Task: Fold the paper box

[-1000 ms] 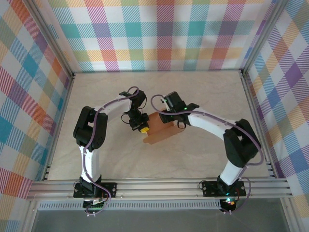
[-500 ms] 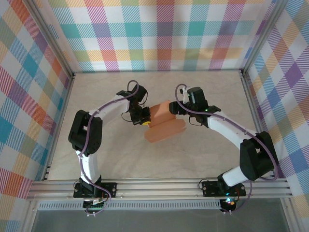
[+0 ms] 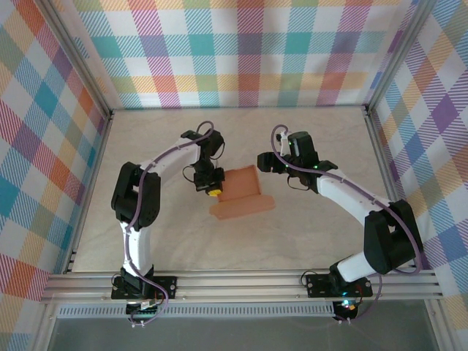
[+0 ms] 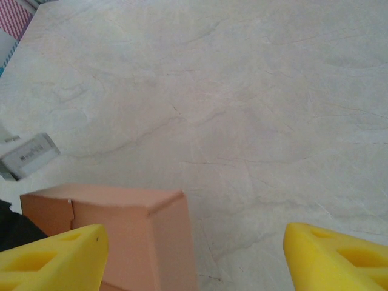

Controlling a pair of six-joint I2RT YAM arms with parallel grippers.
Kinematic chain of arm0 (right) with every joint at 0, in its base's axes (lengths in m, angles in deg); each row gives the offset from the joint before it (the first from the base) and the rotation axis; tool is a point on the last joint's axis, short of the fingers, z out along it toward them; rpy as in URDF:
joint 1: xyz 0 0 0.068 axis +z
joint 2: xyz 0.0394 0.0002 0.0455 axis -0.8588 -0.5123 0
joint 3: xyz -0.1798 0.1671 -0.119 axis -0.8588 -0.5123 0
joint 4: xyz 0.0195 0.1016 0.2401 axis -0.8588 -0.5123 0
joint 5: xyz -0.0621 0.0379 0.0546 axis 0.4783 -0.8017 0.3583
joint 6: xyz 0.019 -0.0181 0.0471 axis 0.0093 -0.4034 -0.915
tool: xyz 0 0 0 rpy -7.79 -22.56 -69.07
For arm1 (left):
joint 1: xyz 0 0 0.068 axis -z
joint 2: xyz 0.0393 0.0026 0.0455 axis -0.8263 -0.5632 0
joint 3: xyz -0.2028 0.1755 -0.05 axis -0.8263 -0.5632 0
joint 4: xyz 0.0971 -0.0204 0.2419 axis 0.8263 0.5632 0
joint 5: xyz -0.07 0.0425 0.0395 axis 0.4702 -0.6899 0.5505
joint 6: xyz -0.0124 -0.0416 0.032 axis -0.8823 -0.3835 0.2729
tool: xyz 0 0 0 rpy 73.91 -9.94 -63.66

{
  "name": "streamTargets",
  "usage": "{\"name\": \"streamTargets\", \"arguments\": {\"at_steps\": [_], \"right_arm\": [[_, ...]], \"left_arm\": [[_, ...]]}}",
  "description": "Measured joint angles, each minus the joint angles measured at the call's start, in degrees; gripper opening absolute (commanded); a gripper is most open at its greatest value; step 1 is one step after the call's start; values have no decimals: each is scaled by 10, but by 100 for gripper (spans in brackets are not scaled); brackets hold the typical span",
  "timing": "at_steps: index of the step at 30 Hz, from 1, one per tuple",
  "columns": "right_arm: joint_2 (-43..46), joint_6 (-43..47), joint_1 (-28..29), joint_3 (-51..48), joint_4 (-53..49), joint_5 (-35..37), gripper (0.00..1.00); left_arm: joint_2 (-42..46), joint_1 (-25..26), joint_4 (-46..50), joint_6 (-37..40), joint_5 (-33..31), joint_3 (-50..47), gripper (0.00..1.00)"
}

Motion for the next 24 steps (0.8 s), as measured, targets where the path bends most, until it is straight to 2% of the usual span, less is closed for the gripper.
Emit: {"name": "streamTargets", "arguments": {"at_steps": [5, 14, 22, 24], "right_arm": [[0, -1, -3, -8, 3, -5, 76], [0, -1, -14, -10, 4, -16, 76], [-1, 8, -19, -10, 4, -32, 77], [-2, 13, -20, -10, 4, -36, 77]], "left_arm": [[-22, 0, 47, 22, -4, 3, 0], [-32, 0, 67, 38, -4, 8, 17], [-34, 0, 66, 40, -3, 13, 24], [-34, 0, 65, 39, -3, 13, 32]]}}
